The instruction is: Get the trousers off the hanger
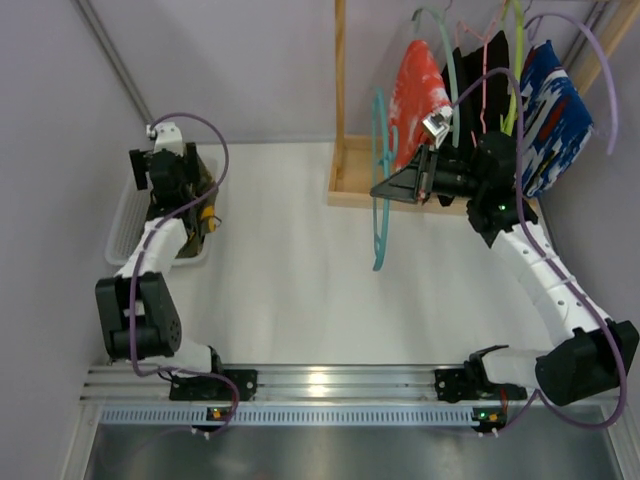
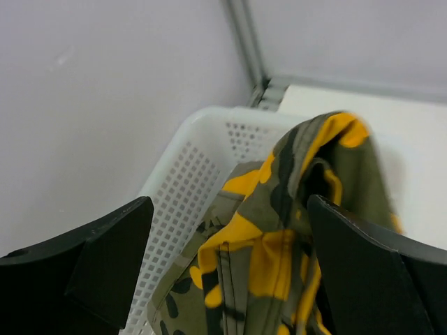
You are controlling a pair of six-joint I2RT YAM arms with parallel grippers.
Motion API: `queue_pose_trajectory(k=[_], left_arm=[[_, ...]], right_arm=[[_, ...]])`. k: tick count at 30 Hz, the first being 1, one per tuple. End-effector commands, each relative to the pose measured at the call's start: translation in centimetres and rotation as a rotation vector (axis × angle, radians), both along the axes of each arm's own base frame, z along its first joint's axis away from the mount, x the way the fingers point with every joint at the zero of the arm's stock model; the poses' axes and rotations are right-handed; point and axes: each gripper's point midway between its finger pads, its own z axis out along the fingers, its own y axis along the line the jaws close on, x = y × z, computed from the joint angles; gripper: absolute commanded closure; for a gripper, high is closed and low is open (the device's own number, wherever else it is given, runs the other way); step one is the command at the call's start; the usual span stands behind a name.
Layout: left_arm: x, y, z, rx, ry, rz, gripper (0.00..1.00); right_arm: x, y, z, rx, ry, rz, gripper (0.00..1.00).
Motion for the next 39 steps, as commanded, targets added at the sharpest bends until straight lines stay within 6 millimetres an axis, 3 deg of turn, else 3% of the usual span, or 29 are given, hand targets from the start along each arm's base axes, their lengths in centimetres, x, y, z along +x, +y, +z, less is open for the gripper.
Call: queue_pose_trajectory(k=[1, 2, 4, 5, 6, 7, 9, 10, 12, 13, 16, 17, 20, 21, 24, 29, 34, 35, 39], left_arm=[[-2.0, -3.6, 7.1, -0.061, -0.196, -0.179, 0.02], [-3.2, -4.3, 9.2, -0.060, -0.243, -0.214, 0.02], [-4.0, -6.8, 10.0, -0.084, -0.248, -0.348, 0.03], [-5.0, -7.8, 11.5, -0.082, -0.274, -0.399, 0.04], [-5.3, -10.0, 12.0, -0.102, -0.266, -0.517, 0.04], [-5.8, -11.3, 12.6, -0.136, -0.279, -0.578, 0.05], [-7.6, -13.8, 15.2, -0.150, -0.321, -0.707, 0.07], [-8.6, -16.4, 15.6, -0.189, -0.310, -0.846, 0.08], [-10.2, -19.1, 17.6, -0.246, -0.327, -0.951, 0.09], [-10.9, -20.7, 17.3, -0.284, -0.290, -1.002, 0.09], [-13.3, -25.6, 19.0, -0.318, -0.285, -1.131, 0.09], [-14.4, -28.3, 19.7, -0.323, -0.290, -1.197, 0.09], [-15.8, -31.8, 20.2, -0.318, -0.269, -1.250, 0.10], [-17.2, -34.0, 21.3, -0.330, -0.278, -1.309, 0.11], [-18.2, -36.8, 21.4, -0.397, -0.228, -1.351, 0.14], [-20.3, -41.4, 19.3, -0.422, -0.117, -1.390, 0.17], [-19.1, -43.6, 17.4, -0.362, -0.067, -1.297, 0.17], [-19.1, -44.0, 18.2, -0.349, -0.081, -1.286, 0.18], [-18.2, -45.1, 17.0, -0.302, -0.045, -1.220, 0.20]], right_arm=[[1.0, -0.4, 5.0, 0.048, -0.137, -0.079, 1.00], [1.2, -0.4, 5.3, 0.047, -0.149, -0.084, 1.00], [2.1, 0.0, 6.0, 0.041, -0.134, -0.087, 1.00], [2.6, 0.1, 6.3, 0.039, -0.135, -0.093, 1.00], [3.6, 0.4, 5.4, 0.020, -0.082, -0.095, 1.00], [4.0, 0.4, 6.4, 0.024, -0.092, -0.111, 1.00], [5.0, 0.6, 6.4, 0.021, -0.069, -0.127, 1.00], [5.5, 0.5, 7.2, 0.025, -0.083, -0.153, 1.00], [6.5, 0.6, 7.7, 0.023, -0.073, -0.176, 1.00], [6.8, 0.7, 7.9, 0.024, -0.074, -0.183, 1.00], [8.1, 0.9, 8.2, 0.038, -0.064, -0.200, 1.00], [8.8, 1.1, 7.8, 0.037, -0.036, -0.205, 1.00], [9.7, 1.2, 7.7, 0.041, -0.013, -0.223, 1.00], [9.8, 1.3, 7.8, 0.039, -0.015, -0.226, 1.00], [10.7, 1.2, 7.6, 0.027, -0.017, -0.263, 1.00], [12.1, 1.1, 7.5, 0.030, 0.001, -0.328, 1.00], [11.5, 2.0, 7.3, 0.015, 0.001, -0.320, 1.00], [11.4, 2.1, 7.2, 0.010, -0.001, -0.317, 1.00], [10.8, 2.7, 7.2, 0.009, -0.001, -0.305, 1.00]])
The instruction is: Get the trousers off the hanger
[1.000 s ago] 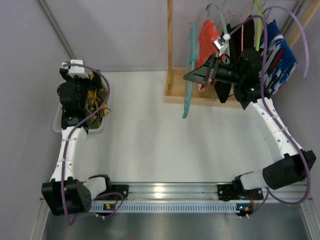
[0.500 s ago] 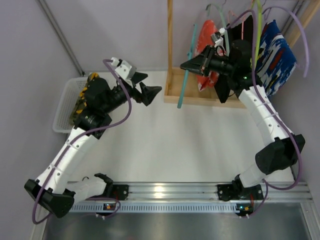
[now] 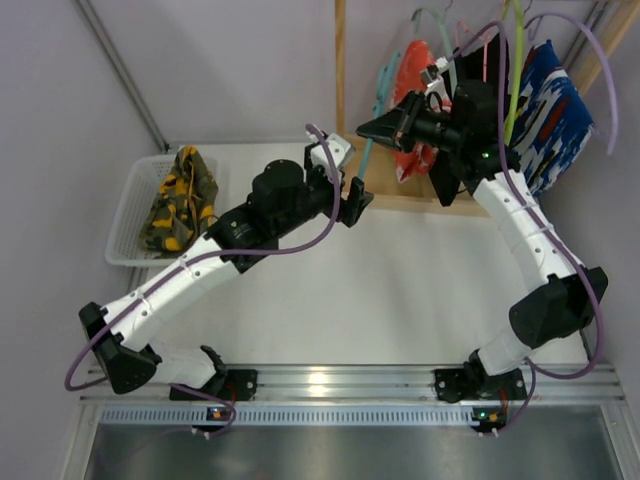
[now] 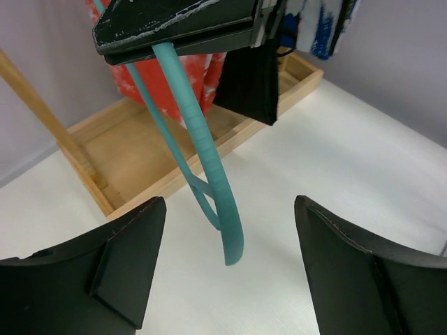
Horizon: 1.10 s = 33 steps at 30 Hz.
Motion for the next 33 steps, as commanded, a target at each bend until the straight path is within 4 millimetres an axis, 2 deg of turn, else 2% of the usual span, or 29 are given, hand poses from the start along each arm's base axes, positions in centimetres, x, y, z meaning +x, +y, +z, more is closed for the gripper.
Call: queue_pose_trajectory(k=[1, 4, 9, 13, 17, 22, 25, 26, 27, 30, 31, 33], left_arm=[[2.0, 1.4, 1.6, 0.021, -0.050, 0.187, 0.21], [3.0, 1.6, 0.8, 0.073, -0.067, 0.281, 0.24], [3.3, 0.9, -0.4, 0.086, -0.043, 0.283, 0.29], [3.8, 0.6, -2.0, 0.090, -0.006, 0.310, 0.37], [4.2, 0.8, -3.0, 0.111, 0.004, 0.339, 0.38], [4.1, -0.1, -4.0, 0.105, 0.038, 0.313, 0.39], [4.3, 0.0, -4.7, 0.118, 0.045, 0.331, 0.49], [4.4, 0.2, -4.9, 0.118, 0.049, 0.341, 0.57], [4.4, 0.2, -4.7, 0.112, 0.049, 0.342, 0.71], [4.2, 0.3, -4.3, 0.088, 0.057, 0.347, 1.00], [4.2, 0.5, -4.1, 0.079, 0.058, 0.356, 1.00], [4.3, 1.0, -3.9, 0.049, 0.072, 0.393, 1.00]], right_arm=[[-1.1, 0.6, 3.2, 0.022, -0.100, 0.008, 1.00], [-1.5, 0.7, 3.2, 0.021, -0.102, 0.006, 1.00], [-2.0, 1.0, 2.9, 0.011, -0.099, 0.011, 1.00], [-2.4, 1.2, 3.0, 0.014, -0.093, 0.019, 1.00], [-2.9, 1.3, 2.8, 0.014, -0.082, 0.020, 1.00], [-3.3, 1.7, 2.9, 0.029, -0.072, 0.037, 1.00], [-3.4, 1.7, 3.1, 0.030, -0.073, 0.041, 1.00], [-3.6, 1.7, 3.1, 0.029, -0.075, 0.044, 1.00], [-3.6, 1.6, 3.1, 0.030, -0.077, 0.045, 1.00], [-3.7, 1.7, 2.9, 0.029, -0.074, 0.051, 1.00], [-3.7, 1.7, 2.9, 0.030, -0.081, 0.051, 0.88], [-3.9, 1.7, 3.4, 0.037, -0.096, 0.059, 0.70]])
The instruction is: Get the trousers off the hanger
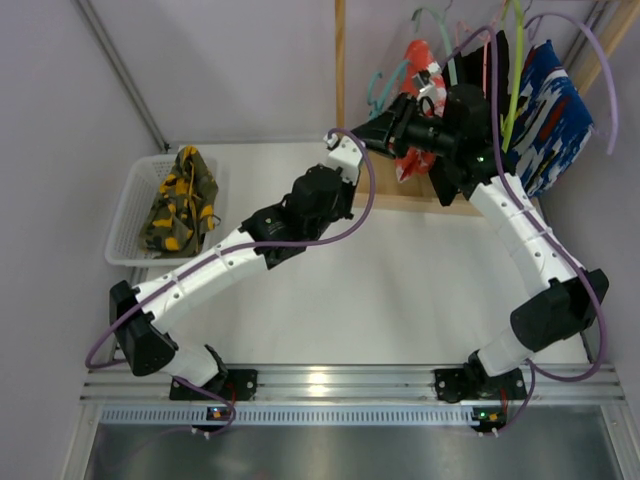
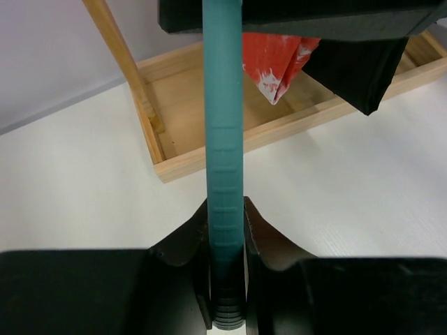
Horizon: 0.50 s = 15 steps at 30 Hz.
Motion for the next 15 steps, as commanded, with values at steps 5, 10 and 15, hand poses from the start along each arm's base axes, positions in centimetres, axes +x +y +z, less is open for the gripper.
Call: queue_pose_trajectory(k=[5, 10, 15], left_arm=[[-0.1, 1.1, 2.9, -0.104, -0.029, 0.060, 1.00], [0.0, 1.3, 3.8, -0.092, -0.024, 0.075, 1.00], [0.8, 1.1, 3.6, -0.057, 0.024, 0.068, 1.00]], right_arm=[[-3.2, -0.5, 5.0, 0.048, -0.163, 0.042, 0.25], [-3.4, -2.1, 5.2, 0.017, -0.205, 0.010, 0.03], [-3.5, -4.7, 6.3, -0.011, -0.281, -0.041, 0.01]])
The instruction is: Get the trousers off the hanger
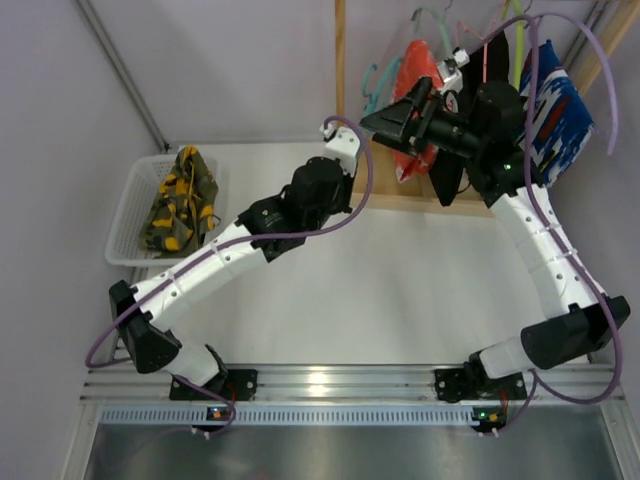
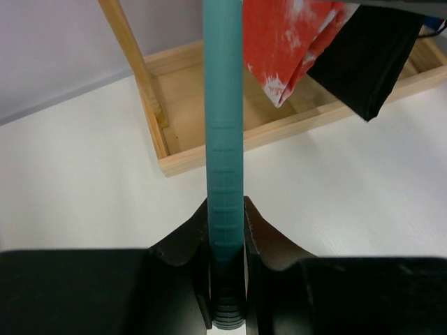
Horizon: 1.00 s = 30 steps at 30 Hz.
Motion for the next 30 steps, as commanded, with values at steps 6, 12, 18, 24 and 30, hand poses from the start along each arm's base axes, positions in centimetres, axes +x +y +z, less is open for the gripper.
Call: queue_pose_trajectory(k=[6, 12, 18, 24, 30], left_arm=[[4.2, 1.1, 4.0, -0.096, 0.077, -0.035, 1.00], [6.2, 0.7, 7.0, -0.078, 0.010, -0.181, 1.00], [7.7, -0.2, 8.2, -0.107, -0.009, -0.253, 1.00], [11.3, 1.2, 10.6, -0.184, -0.043, -0.192, 1.00], [13.4, 2.1, 12.4, -0.196, -0.104, -0.142, 1.00]], right_arm=[[-0.7, -6.6, 3.9, 0.003, -0.158, -0.074, 0.01], [-0.6, -9.8, 5.4, 0.009, -0.202, -0.138, 0.01], [-1.5, -10.2, 5.4, 0.030, -0.223, -0.151, 0.01], [-2.0, -10.3, 5.3, 0.026, -0.228, -0.154, 0.01], [-1.9, -10.5, 4.9, 0.025, -0.221, -0.160, 0.01]])
